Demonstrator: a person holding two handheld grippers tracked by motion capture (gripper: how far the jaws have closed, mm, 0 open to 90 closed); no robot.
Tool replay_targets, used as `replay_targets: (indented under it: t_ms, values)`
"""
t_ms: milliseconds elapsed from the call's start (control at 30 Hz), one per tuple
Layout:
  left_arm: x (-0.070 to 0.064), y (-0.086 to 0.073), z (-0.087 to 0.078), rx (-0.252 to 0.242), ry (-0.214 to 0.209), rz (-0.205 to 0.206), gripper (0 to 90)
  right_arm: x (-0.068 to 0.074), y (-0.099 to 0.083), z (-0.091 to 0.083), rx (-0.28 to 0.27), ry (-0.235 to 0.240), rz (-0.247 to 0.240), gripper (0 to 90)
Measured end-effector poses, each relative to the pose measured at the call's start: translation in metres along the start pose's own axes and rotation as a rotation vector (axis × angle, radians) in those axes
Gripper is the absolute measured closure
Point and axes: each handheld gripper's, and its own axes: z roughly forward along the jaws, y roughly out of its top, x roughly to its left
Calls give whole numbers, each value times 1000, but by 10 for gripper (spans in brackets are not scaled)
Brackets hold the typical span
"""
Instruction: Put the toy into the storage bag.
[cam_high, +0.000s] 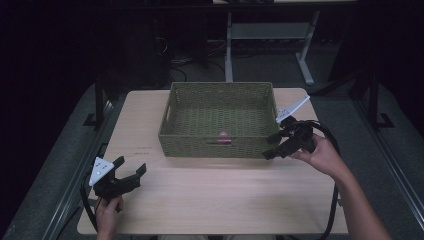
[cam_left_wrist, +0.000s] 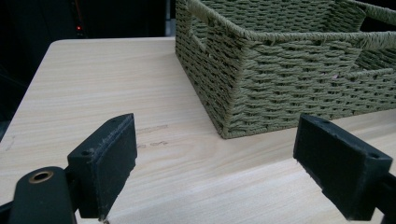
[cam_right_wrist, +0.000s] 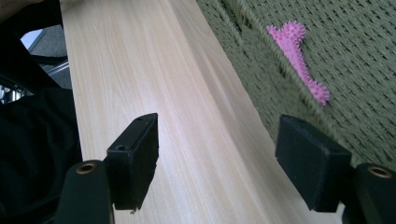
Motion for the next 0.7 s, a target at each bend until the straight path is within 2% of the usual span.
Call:
replay_targets:
  t_ms: [700]
  values:
    - [1, -1, -1, 3, 6, -1, 130, 2, -49, 6, -23, -3, 52, 298]
